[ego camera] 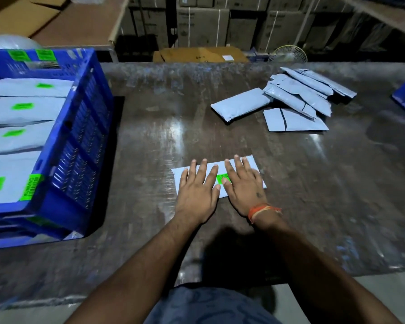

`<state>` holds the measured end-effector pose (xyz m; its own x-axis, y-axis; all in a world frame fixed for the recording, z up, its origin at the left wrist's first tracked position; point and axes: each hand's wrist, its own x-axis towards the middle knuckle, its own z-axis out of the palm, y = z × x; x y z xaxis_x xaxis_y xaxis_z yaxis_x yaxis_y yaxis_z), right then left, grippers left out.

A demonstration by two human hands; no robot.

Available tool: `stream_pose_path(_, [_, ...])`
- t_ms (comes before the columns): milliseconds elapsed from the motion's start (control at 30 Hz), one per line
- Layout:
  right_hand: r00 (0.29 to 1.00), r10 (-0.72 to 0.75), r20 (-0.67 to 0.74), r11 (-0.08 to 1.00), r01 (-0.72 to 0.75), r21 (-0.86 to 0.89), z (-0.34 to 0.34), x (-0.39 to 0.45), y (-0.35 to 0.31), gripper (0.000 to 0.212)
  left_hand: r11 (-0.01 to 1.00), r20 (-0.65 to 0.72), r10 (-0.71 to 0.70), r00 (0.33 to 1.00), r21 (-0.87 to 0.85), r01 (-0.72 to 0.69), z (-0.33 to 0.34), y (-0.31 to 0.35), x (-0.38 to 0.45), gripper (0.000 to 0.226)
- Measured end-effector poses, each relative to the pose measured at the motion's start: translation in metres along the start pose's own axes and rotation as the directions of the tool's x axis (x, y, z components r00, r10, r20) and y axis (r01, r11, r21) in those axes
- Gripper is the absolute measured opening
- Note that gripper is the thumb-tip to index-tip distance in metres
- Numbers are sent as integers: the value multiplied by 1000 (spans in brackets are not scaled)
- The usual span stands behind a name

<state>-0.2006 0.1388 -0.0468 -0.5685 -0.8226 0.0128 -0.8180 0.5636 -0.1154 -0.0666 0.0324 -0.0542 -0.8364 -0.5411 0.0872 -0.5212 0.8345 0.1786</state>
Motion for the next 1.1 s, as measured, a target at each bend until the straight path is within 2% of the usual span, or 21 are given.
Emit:
stream_pose_path(200, [994,103,25,994,-103,28,5,-8,16,65,997,15,-74,997,2,74,3,-6,-2,60])
stream_pose_path(300, [986,162,49,986,-164,39,3,-10,22,66,978,39,-209,977,-4,209,0,-9,-8,60])
stream_pose_path(400, [968,246,51,959,-251,132,-5,-9,24,68,908,64,-410,910,-61,414,-10,-12,-21,60])
stream_pose_path(500, [941,338,-16,894,-315,318,-10,-5,26,74,855,-56,-497,866,-199,478,-24,-8,-36,49])
stream_pose_path(567, [935,355,-3,809,-306,501,-11,-3,29,69,812,-105,-525,845,-359,460,-27,-4,-38,38])
stream_pose_path(633, [944,329,9,683,-245,688,-15,-2,34,52,701,-68,-591,804,-537,469,-30,-5,-31,36])
stream_pose_path(733, [961,256,108,370,-200,907,-18,-4,43,29,515,34,-628,777,-731,448,-27,-20,-24,34])
stream_pose_path(800, [965,195,177,164,-210,964,-18,-5,51,25,376,103,-623,775,-830,412,-25,-27,-25,31])
stream_pose_path(833, [968,174,180,110,-200,974,-19,-7,53,27,294,142,-622,770,-869,398,-26,-29,-27,30])
stream_pose_path(900, [983,124,132,89,-144,986,-26,-6,54,27,222,142,-630,764,-909,352,-35,-30,-29,27])
stream_pose_path(1000, [996,25,81,120,-83,989,-40,2,46,33,264,86,-592,801,-919,294,-59,-39,-28,16])
stream_pose_path(1100, [998,-48,46,95,-42,995,-59,14,28,39,287,49,-562,826,-925,250,-94,-54,-25,30])
